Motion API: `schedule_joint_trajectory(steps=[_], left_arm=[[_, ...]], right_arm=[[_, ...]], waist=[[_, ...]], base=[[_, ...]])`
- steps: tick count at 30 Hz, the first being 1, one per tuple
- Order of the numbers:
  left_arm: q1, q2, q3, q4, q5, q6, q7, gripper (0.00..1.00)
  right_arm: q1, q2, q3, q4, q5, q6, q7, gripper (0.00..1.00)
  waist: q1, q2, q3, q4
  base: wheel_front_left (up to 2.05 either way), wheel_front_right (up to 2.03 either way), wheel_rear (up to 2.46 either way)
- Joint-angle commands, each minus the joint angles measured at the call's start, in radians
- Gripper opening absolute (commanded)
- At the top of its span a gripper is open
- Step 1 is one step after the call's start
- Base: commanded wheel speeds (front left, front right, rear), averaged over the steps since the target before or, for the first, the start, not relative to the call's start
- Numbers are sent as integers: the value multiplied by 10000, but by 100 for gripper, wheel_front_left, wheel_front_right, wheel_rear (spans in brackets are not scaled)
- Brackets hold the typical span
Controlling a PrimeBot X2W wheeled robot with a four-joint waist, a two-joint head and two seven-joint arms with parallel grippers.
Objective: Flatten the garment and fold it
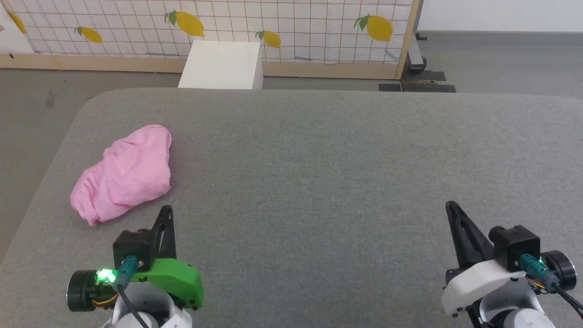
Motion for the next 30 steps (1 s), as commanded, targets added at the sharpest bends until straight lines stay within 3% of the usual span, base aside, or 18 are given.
schedule_joint_trajectory(steps=[1,30], left_arm=[[126,-47,24,-26,103,-35,12,0],[126,-47,24,-26,103,-35,12,0]], right_arm=[[-187,30,12,16,-64,-15,-1,0],[-187,30,12,16,-64,-15,-1,0]], waist=[[0,-1,0,0],[0,-1,0,0]], base=[[0,0,0],[0,0,0]])
